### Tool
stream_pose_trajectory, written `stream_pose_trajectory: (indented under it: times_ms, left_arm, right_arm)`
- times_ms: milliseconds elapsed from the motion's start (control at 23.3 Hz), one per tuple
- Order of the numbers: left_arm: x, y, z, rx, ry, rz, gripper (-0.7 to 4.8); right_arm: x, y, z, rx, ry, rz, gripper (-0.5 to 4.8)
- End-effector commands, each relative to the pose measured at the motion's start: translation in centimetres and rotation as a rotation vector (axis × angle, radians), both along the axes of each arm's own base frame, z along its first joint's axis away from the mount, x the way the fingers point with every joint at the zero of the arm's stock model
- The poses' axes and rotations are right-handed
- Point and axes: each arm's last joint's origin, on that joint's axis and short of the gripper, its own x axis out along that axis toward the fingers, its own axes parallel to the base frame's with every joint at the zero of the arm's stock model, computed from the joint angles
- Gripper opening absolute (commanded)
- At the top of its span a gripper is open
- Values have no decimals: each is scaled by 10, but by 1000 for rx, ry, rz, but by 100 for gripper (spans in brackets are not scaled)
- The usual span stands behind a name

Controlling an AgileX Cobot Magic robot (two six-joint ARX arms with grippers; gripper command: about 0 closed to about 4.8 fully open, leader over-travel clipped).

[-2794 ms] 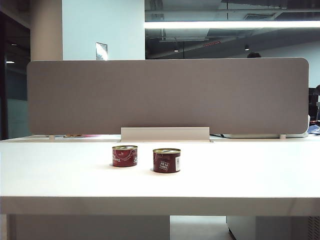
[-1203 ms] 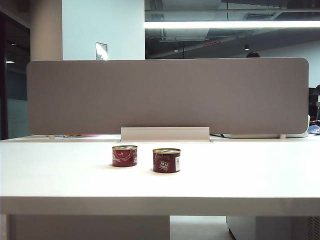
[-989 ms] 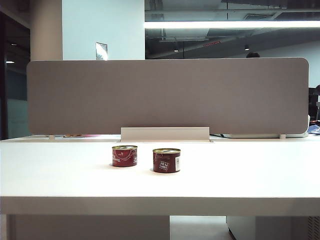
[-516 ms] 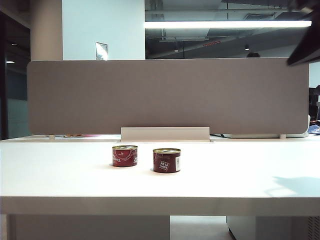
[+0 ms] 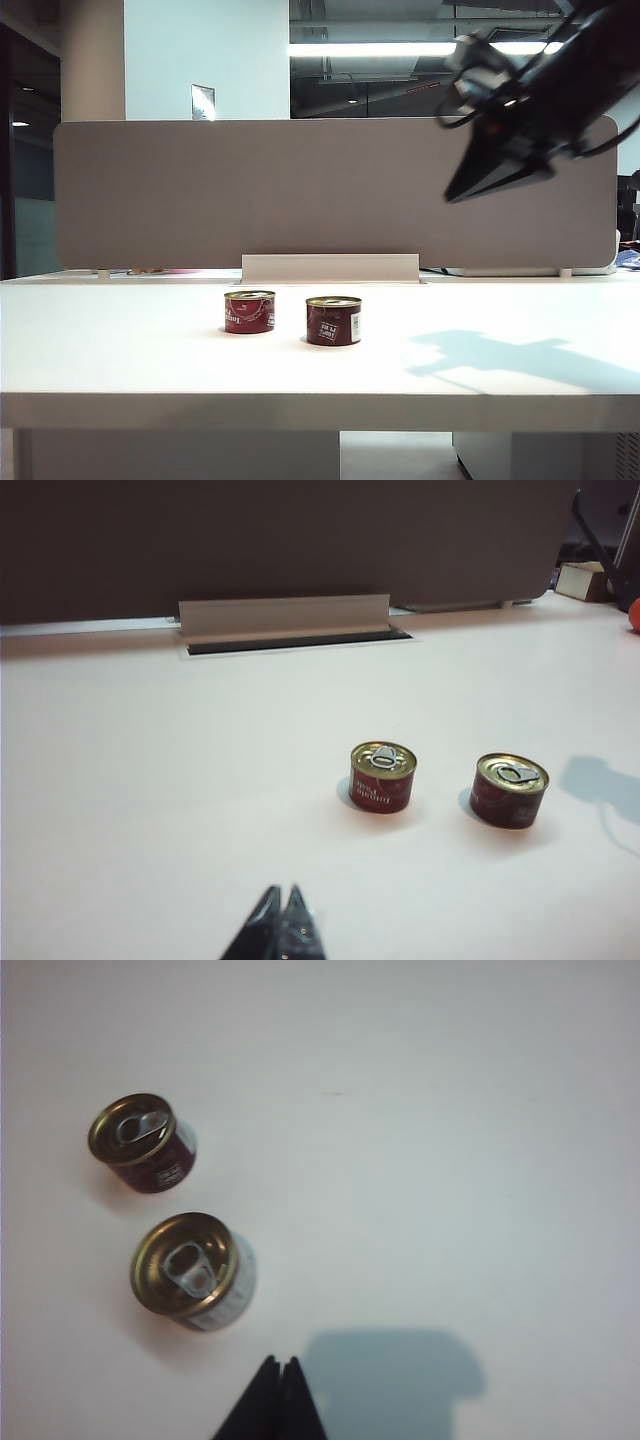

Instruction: Stack a can of tomatoes on the right onto the can of tomatoes on the left.

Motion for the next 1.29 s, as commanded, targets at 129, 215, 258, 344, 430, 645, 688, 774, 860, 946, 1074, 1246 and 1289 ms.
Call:
stream_pose_trajectory:
  times_ms: [129, 215, 258, 344, 430, 645, 688, 774, 860, 946, 1074, 1246, 1289]
  left_arm:
    - [0, 0, -2, 1, 24, -7, -6]
    - [0, 0, -2, 1, 27, -6, -6]
    - [0, 0, -2, 1, 27, -6, -6]
    - [0, 0, -2, 1, 27, -6, -6]
    - [0, 0, -2, 1, 27, -6, -6]
    - [0, 0, -2, 1, 27, -6, -6]
    - [0, 0, -2, 1, 27, -6, -6]
    - [0, 0, -2, 1, 26, -6, -6]
    - [0, 0, -2, 1, 27, -5, -6]
    - [0, 0, -2, 1, 27, -6, -6]
    - [0, 0, -2, 1, 27, -6, -6]
    - [0, 0, -2, 1, 27, -6, -6]
    - [0, 0, -2, 1, 27, -6, -6]
  right_arm:
    - [17, 27, -5, -29, -3, 86, 2]
    - [21, 36, -9, -47, -10, 121, 4]
    - [24, 43, -11, -57, -19, 143, 4]
    - [29, 59, -19, -56, -45, 182, 110]
    - [30, 63, -22, -55, -48, 193, 209]
    - [31, 71, -36, -69, -19, 208, 479]
    - [33, 72, -41, -75, -3, 208, 479]
    - [35, 73, -51, -85, 21, 209, 479]
    - [38, 75, -60, -89, 32, 210, 479]
    - [39, 79, -66, -97, 35, 212, 479]
    - [41, 82, -73, -98, 36, 215, 479]
    - [41, 92, -81, -97, 14, 230, 479]
    - [41, 94, -83, -100, 6, 229, 479]
